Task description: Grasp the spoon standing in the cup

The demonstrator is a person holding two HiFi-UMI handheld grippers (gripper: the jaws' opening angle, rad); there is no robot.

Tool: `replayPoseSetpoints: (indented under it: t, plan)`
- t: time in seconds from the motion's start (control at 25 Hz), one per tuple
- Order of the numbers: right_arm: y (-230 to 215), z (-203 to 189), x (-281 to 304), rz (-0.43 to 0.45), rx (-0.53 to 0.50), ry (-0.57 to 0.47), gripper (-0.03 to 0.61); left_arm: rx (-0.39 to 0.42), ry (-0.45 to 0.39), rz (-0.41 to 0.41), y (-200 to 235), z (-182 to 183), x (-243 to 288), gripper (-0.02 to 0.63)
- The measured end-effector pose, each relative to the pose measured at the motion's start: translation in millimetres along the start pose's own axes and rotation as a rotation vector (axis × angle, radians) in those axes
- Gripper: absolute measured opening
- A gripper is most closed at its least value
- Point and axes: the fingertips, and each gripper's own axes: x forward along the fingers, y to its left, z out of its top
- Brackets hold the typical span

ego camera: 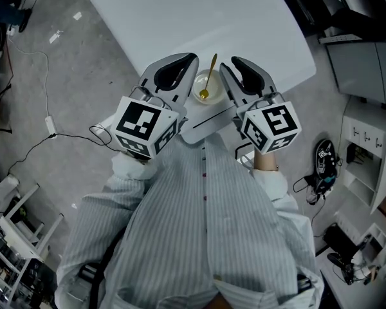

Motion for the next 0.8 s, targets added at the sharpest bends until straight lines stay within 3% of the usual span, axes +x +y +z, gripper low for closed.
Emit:
replayPoseSetpoints:
  t: [0.8]
  plan:
    - [-13.9, -55.6, 43.7, 0.107, 0.071, 0.117, 0.127, -0.061, 0.098, 0.011, 14.3, -50.1, 23.2, 0.014]
